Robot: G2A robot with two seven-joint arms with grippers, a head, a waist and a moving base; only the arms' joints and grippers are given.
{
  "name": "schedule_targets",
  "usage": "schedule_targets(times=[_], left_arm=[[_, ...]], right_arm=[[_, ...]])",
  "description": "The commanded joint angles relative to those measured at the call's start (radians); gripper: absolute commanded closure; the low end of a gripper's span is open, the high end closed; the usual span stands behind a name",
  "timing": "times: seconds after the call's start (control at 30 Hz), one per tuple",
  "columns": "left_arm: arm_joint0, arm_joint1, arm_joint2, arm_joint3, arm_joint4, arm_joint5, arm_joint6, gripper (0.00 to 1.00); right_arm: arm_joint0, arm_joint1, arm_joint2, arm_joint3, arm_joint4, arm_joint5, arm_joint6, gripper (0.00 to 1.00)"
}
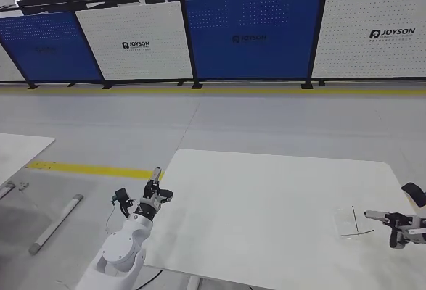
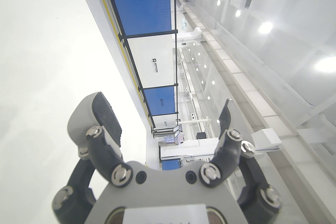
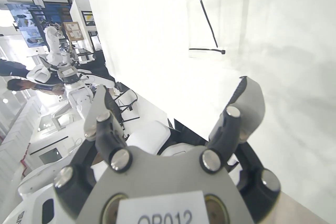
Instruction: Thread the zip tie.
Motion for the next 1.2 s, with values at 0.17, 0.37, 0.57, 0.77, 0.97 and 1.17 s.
schedule_targets(times=[0.17,0.37,0.57,0.77,0.97,1.17], left_arm=[[0.000,0.000,0.000,0.000,0.000,0.000,0.000,0.00],[0.000,0.000,0.000,0.000,0.000,0.000,0.000,0.00],[0.000,0.000,0.000,0.000,0.000,0.000,0.000,0.00],[0.000,0.000,0.000,0.000,0.000,0.000,0.000,0.00],[0.000,0.000,0.000,0.000,0.000,0.000,0.000,0.00],[0.000,0.000,0.000,0.000,0.000,0.000,0.000,0.00]], right_arm=[[0.083,0.039,-0.137,0.029,-0.021,0.055,0.000,0.00],[0.083,0.039,-0.137,0.029,-0.021,0.055,0.000,0.00],[0.082,0.038,-0.141,0.022,-0.020,0.035,-0.005,0.00],[0.124,0.025,-0.189,0.052,-0.071,-0.022,-0.022,0.00],[0.194,0.003,-0.285,0.137,-0.063,-0.083,0.000,0.00],[0.199,0.002,-0.293,0.141,-0.060,-0.084,0.000,0.00]])
